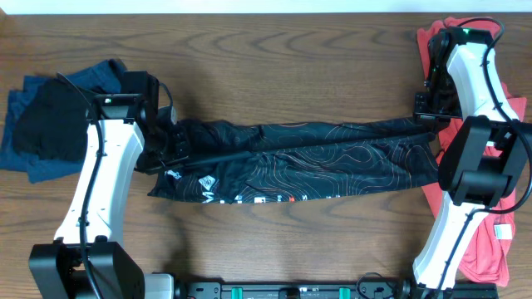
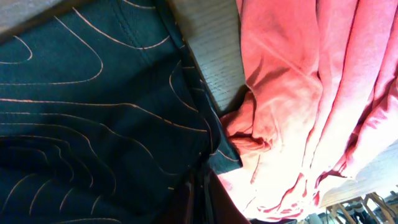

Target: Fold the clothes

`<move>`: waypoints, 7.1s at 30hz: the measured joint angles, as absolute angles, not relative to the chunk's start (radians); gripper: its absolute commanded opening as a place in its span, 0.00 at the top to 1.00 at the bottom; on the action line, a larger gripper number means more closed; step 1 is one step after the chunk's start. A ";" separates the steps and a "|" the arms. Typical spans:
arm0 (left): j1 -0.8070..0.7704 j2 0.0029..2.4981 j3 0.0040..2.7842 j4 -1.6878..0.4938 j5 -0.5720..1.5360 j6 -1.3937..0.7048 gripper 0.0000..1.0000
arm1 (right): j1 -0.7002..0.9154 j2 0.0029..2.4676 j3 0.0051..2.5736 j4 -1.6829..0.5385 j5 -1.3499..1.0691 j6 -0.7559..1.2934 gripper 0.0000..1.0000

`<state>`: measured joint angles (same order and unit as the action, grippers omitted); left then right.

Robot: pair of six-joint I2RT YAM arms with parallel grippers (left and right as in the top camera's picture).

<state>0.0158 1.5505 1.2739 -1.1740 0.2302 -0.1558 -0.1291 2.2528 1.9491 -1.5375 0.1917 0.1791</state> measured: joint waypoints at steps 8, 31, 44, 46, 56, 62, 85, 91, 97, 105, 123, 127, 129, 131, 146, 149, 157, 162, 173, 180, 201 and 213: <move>0.016 1.550 1.205 -1.208 0.209 -0.156 0.94 | -0.129 2.252 1.940 -1.581 0.192 0.179 0.93; 0.016 1.549 1.188 -1.029 0.205 -0.156 0.94 | -0.129 2.252 1.772 -1.417 0.199 0.179 0.88; -0.072 1.551 1.077 -0.754 0.203 -0.156 0.94 | -0.129 2.251 1.772 -1.361 0.203 0.179 0.86; -0.102 1.558 1.043 -0.704 0.202 -0.156 0.94 | -0.129 2.251 1.772 -1.357 0.203 0.179 0.86; -0.133 1.572 0.992 -0.587 0.086 -0.154 0.63 | -0.129 2.251 1.772 -1.351 0.203 0.178 0.73; -0.133 1.572 0.992 -0.554 -0.001 -0.150 0.46 | -0.136 2.251 1.772 -1.348 0.202 0.179 0.73; -0.132 1.572 0.992 -0.614 0.154 -0.168 0.62 | -0.311 2.251 1.766 -1.311 0.073 0.127 0.99; -0.132 1.572 0.978 -0.627 0.185 -0.176 0.62 | -0.319 2.250 1.676 -1.242 0.051 0.110 0.97; -0.132 1.572 0.974 -0.629 0.189 -0.179 0.62 | -0.340 2.192 1.570 -1.162 0.084 0.112 0.98; -0.132 1.572 0.974 -0.647 0.197 -0.179 0.62 | -0.467 2.195 1.572 -1.156 0.239 0.184 0.92; -0.132 1.572 0.974 -0.647 0.204 -0.180 0.62 | -0.473 2.211 1.626 -1.193 -0.324 -0.227 0.33; -0.132 1.572 0.974 -0.647 0.204 -0.179 0.62 | -0.450 2.211 1.626 -1.192 -0.342 -0.250 0.32; -0.132 1.572 0.974 -0.647 0.204 -0.179 0.62 | -0.444 2.211 1.626 -1.192 -0.344 -0.254 0.32; -0.132 1.572 0.974 -0.647 0.204 -0.179 0.62 | -0.440 2.211 1.623 -1.192 -0.344 -0.256 0.32; -0.132 1.572 0.974 -0.647 0.204 -0.180 0.62 | -0.439 2.188 1.545 -1.222 -0.385 -0.263 0.41; -0.132 1.572 0.974 -0.647 0.204 -0.179 0.62 | -0.439 2.188 1.538 -1.228 -0.386 -0.267 0.48; -0.132 1.572 0.974 -0.647 0.204 -0.179 0.62 | -0.438 2.189 1.522 -1.219 -0.384 -0.274 0.68; -0.132 1.572 0.974 -0.647 0.204 -0.180 0.62 | -0.419 2.189 1.510 -1.206 -0.385 -0.270 0.80; -0.132 1.572 0.974 -0.647 0.204 -0.180 0.62 | -0.369 2.191 1.501 -1.177 -0.390 -0.263 0.99; -0.132 1.572 0.974 -0.650 0.250 -0.180 0.61 | -0.379 2.195 1.573 -1.199 -0.285 -0.187 0.99; -0.132 1.554 0.973 -0.807 0.286 -0.183 0.61 | -0.121 2.046 1.668 -1.298 -0.149 -0.091 0.99; -0.132 1.554 0.973 -0.807 0.287 -0.183 0.61 | 0.232 2.047 1.669 -1.298 -0.117 -0.014 0.98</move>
<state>-0.1322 1.5539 0.9730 -0.8070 0.2867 -0.1825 0.2321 2.0468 1.6688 -1.2980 -0.1173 -0.0135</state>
